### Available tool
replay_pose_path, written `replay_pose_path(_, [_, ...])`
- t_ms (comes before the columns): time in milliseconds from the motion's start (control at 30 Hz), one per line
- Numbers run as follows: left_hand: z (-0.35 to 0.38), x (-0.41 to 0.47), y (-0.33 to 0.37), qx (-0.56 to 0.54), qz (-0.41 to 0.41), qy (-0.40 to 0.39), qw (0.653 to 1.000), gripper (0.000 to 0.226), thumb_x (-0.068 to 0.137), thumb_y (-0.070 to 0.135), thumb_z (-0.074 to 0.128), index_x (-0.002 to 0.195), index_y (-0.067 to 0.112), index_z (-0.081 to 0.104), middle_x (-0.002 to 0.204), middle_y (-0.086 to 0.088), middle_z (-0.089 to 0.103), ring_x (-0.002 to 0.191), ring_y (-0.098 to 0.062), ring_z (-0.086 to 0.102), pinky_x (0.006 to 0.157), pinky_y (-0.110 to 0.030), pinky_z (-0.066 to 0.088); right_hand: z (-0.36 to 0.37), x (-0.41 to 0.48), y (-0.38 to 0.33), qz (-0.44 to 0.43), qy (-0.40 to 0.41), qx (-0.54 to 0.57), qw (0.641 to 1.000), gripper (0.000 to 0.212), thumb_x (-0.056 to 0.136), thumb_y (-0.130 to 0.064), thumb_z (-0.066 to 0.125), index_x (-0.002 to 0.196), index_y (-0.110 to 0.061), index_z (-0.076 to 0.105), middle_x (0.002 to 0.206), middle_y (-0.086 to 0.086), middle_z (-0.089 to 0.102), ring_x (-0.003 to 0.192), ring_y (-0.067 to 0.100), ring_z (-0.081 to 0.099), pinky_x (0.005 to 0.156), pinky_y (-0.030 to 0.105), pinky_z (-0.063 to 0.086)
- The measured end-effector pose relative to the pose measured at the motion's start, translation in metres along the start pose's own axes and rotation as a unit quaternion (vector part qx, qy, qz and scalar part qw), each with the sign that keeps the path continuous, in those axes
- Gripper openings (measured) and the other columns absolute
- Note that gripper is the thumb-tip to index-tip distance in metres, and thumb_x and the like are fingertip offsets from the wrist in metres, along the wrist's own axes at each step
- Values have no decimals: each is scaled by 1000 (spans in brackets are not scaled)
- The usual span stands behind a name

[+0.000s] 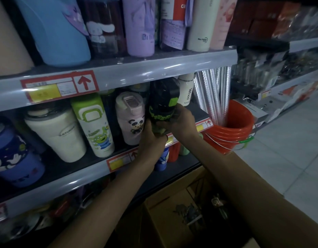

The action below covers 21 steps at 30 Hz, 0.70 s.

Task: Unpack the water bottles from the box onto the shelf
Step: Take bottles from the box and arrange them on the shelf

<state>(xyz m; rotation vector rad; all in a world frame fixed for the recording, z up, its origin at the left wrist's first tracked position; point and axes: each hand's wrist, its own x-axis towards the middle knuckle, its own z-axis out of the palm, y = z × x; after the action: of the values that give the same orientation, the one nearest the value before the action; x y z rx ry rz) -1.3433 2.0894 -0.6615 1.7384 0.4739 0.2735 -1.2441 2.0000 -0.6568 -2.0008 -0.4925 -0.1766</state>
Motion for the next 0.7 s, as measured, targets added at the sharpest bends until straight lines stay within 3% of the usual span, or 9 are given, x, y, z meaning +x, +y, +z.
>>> replay_pose_path(100, [1,3,1,-10,-9,6,1000,83,67,26,52,149,34,41,133,-2,65,119,-25,62,102,-51,52,1,3,-1,4,-4,-19,1000,61,66,-18,93,121,-12,67,113,1,75,94,11,68,63,-2,41])
replay_pose_path(233, [3,11,-4,-21,-31,7,999,81,65,30,51,146,34,42,136,-1,62,121,-25,63,102,-53,52,7,5,-3,1,-14,-44,999,63,69,-24,92,124,-11,65,117,4,74,95,11,65,59,-4,36])
replay_pose_path(333, [3,11,-2,-12,-37,2,999,81,64,32,49,144,29,44,136,-3,62,122,-26,62,103,-53,52,12,3,1,12,-4,-35,999,69,68,-26,92,127,-11,61,119,3,73,104,17,68,66,0,40])
replay_pose_path(467, [0,7,1,6,-32,6,999,70,67,30,50,137,24,51,127,-7,66,117,-29,62,100,-54,52,14,-2,2,30,9,-3,1000,71,68,-22,93,125,-11,53,118,4,70,98,16,67,79,28,55])
replay_pose_path(600, [-3,0,5,14,-24,0,1000,53,87,14,58,139,19,52,129,-10,64,118,-29,60,103,-52,50,14,-4,-3,33,3,2,999,69,69,-20,92,123,-10,52,114,1,69,91,9,60,77,25,51])
replay_pose_path(700, [-6,1,3,16,-18,1,1000,52,92,8,56,142,18,51,133,-8,61,122,-28,58,106,-48,47,16,-4,-6,35,2,-5,999,67,70,-20,92,125,-9,54,118,3,68,93,9,59,75,21,47])
